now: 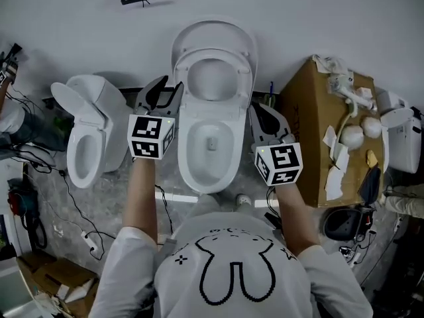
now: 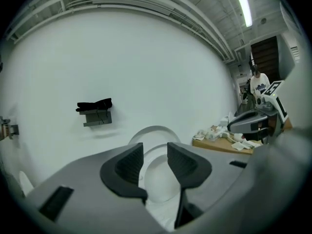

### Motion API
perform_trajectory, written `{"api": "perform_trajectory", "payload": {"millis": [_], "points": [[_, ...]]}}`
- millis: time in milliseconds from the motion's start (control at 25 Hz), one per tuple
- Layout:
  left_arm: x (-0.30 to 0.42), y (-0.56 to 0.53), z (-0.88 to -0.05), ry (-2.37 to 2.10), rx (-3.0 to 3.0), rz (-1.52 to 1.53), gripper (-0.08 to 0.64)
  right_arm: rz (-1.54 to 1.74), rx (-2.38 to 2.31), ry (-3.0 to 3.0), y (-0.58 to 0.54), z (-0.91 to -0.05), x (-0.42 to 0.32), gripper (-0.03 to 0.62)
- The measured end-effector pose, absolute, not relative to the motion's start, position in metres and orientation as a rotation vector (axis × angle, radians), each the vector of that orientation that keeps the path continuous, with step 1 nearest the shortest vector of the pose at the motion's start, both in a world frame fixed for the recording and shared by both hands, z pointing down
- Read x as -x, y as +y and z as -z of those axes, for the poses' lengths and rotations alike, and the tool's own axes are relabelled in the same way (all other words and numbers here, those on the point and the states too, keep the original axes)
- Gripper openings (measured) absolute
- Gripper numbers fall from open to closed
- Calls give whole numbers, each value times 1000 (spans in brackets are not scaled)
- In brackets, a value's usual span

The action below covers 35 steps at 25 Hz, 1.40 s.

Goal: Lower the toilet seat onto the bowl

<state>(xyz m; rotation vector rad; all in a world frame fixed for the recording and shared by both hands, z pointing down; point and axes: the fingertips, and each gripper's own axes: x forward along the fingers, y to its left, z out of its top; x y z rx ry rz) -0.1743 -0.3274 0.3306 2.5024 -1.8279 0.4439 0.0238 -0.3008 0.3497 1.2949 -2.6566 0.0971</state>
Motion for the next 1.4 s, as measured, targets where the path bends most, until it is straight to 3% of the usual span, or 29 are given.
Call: {"api": "perform_trajectory", "payload": {"millis": [760, 1400], "points": [[198, -449, -404, -1412, -2629, -762, 160, -192, -1418, -2524, -344, -391, 12, 28], [178, -512, -463, -1151, -2612, -1025, 160, -282, -1449, -2431, -348, -427, -7, 29]]}}
